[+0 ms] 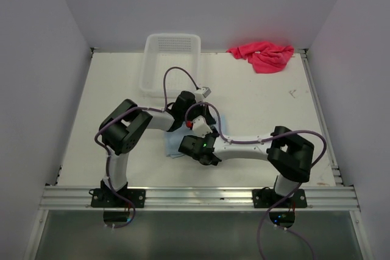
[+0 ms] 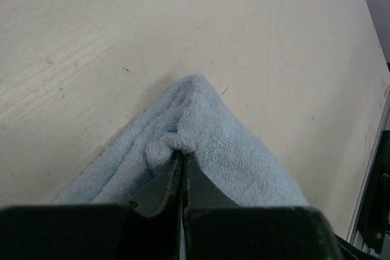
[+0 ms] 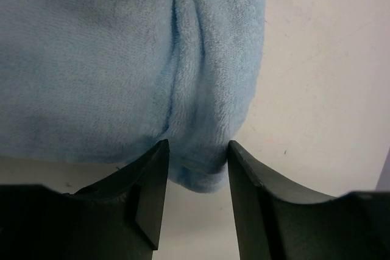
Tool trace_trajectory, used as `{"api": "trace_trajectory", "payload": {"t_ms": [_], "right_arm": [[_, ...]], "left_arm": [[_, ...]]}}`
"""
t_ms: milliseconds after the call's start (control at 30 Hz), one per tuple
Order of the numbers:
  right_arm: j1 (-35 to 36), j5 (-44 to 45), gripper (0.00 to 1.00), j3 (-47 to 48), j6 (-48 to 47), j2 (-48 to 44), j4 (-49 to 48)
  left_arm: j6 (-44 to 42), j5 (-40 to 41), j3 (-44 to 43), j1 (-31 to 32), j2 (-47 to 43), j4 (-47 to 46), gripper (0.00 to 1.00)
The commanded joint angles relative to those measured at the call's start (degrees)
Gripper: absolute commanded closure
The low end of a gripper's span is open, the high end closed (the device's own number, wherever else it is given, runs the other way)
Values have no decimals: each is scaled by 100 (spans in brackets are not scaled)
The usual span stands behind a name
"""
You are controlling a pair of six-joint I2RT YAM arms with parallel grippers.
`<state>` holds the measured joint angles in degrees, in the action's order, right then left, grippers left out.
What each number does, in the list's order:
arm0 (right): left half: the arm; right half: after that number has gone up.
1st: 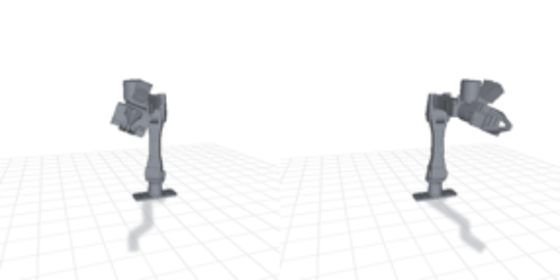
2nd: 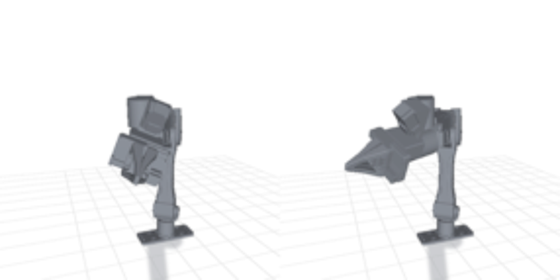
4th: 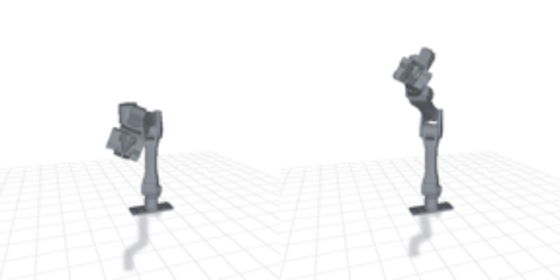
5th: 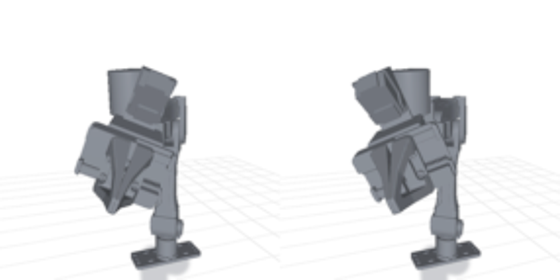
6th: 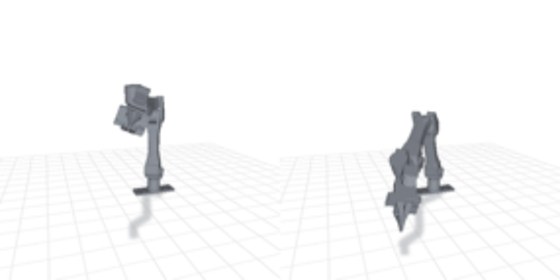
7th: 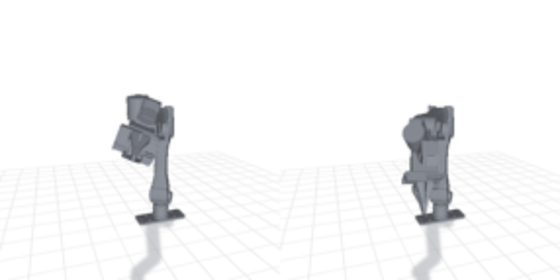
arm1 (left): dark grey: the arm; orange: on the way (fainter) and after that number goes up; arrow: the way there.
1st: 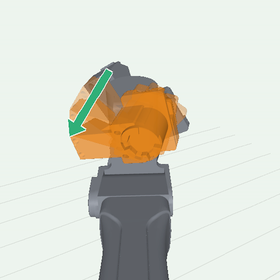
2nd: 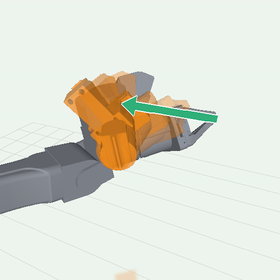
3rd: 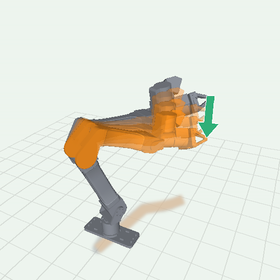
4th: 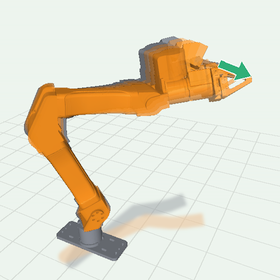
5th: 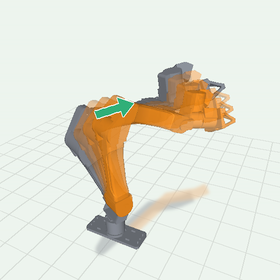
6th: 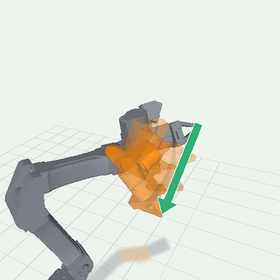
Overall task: Roll the towels
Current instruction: Roll the towel
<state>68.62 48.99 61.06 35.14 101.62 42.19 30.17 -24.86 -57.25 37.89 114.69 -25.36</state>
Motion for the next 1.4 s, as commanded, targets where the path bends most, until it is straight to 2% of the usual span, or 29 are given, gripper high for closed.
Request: {"api": "trace_trajectory", "payload": {"t_ms": [0, 267, 467, 700, 867, 1033, 1367], "right_arm": [[-59, -460, 52, -198, 46, -694, -395], [-647, -1426, 44, -893, 300, -1829, -1080], [-1621, -2964, 45, -2025, 468, -3093, -2379], [-2510, -4300, 43, -2695, 705, -3772, -3375], [-3134, -4819, 43, -3081, 1056, -3939, -3736], [-3705, -5153, 50, -3372, 1206, -4028, -3911], [-3803, -5883, 53, -3864, 1391, -3431, -5036]], "left_arm": [[-258, 271, 179, -45, 246, 93, 100], [-240, 254, 250, -45, 246, 40, 100], [-249, 280, 355, -45, 211, 14, 100], [-266, 307, 434, -53, 185, -12, 100], [-258, 333, 505, -62, 185, -47, 100], [-258, 324, 514, -71, 202, -47, 100], [-231, 324, 522, -71, 246, -74, 100]]}}
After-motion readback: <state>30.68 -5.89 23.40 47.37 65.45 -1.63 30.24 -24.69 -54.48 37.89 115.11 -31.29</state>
